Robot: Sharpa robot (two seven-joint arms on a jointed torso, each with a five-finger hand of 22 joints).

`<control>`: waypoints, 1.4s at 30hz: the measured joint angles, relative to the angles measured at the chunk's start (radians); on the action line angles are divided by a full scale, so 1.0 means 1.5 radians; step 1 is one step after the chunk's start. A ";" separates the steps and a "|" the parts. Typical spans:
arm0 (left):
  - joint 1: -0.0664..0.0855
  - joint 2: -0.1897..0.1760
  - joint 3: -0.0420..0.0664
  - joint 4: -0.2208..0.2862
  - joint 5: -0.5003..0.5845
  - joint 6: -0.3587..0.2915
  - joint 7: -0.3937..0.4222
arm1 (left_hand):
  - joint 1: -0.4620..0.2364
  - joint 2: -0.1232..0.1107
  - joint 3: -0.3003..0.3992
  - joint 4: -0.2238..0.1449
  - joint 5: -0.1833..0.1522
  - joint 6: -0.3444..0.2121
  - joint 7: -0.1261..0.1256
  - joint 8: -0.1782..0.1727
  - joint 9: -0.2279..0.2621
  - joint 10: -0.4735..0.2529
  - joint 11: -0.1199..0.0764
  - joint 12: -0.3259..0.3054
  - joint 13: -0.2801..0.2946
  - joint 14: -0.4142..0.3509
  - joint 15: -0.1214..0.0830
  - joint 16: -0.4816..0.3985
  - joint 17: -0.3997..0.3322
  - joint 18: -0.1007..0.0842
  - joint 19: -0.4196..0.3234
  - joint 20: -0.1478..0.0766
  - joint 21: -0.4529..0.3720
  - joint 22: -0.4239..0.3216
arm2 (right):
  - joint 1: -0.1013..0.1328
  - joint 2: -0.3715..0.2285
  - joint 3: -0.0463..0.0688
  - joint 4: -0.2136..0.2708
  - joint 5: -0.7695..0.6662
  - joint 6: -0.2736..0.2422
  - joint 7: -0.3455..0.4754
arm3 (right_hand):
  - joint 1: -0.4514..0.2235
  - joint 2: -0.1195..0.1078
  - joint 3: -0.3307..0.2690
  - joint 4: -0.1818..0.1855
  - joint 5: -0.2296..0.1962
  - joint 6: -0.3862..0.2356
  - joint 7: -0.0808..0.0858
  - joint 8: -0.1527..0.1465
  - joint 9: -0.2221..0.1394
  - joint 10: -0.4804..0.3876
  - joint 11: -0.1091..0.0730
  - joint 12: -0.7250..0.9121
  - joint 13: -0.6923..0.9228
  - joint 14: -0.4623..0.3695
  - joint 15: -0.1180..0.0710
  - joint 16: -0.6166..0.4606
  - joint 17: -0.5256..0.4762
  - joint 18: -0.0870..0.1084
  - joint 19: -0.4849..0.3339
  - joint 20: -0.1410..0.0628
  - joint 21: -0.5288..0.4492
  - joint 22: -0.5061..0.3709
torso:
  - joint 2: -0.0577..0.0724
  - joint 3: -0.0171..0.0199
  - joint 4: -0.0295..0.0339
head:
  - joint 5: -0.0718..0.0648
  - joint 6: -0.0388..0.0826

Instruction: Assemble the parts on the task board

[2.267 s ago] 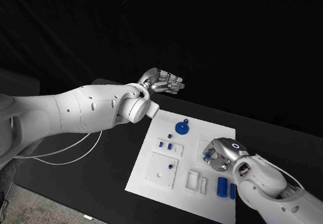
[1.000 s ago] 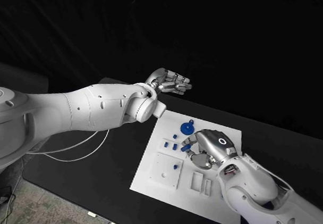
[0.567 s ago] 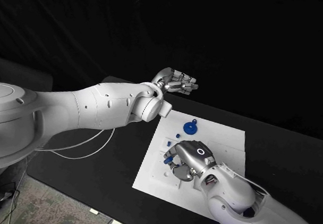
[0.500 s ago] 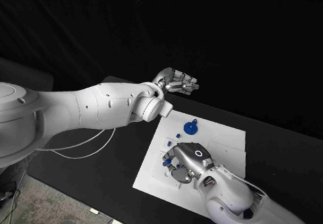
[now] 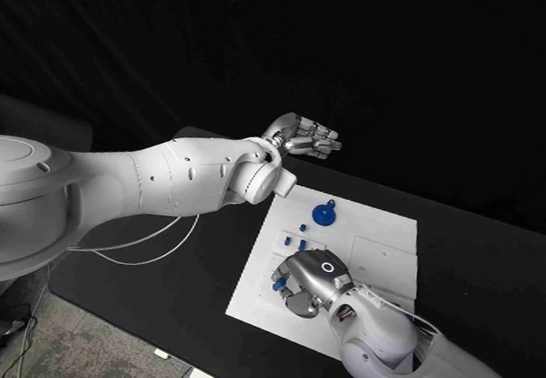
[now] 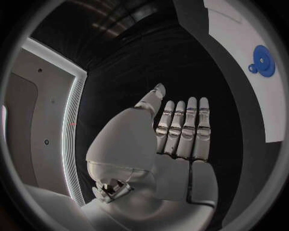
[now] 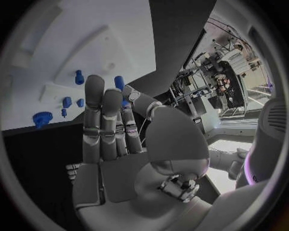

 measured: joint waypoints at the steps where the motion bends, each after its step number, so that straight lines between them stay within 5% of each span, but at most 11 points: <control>1: 0.000 0.000 0.000 0.000 0.000 0.000 0.000 | 0.000 0.000 0.000 0.000 0.000 0.000 0.000 0.000 0.000 0.000 0.000 0.000 0.000 0.000 0.000 0.000 0.000 0.000 0.000 0.000 0.000 0.000 | 0.000 0.001 0.000 0.000 -0.001 0.001 0.000 | 0.000 0.000 0.000 0.000 0.000 0.000 0.000 0.000 0.000 0.000 0.000 0.000 0.000 0.000 0.000 0.000 0.000 0.000 0.000 0.000 0.000 0.000 | 0.000 0.0000 -0.0001 | 0.000 0.000; 42: 0.000 0.001 -0.001 -0.002 0.000 0.005 -0.001 | 0.000 0.000 0.000 0.000 0.000 0.000 0.000 0.000 0.000 0.000 0.000 0.000 0.000 0.000 0.000 0.000 0.000 0.000 0.000 0.000 0.000 0.000 | 0.000 0.004 -0.004 -0.020 -0.036 0.027 -0.013 | 0.001 0.001 0.004 0.000 -0.001 0.000 -0.003 0.001 0.000 0.001 0.001 0.000 0.000 0.000 0.000 0.000 -0.002 0.001 0.001 0.001 -0.002 0.008 | 0.000 0.0008 -0.0003 | 0.001 -0.006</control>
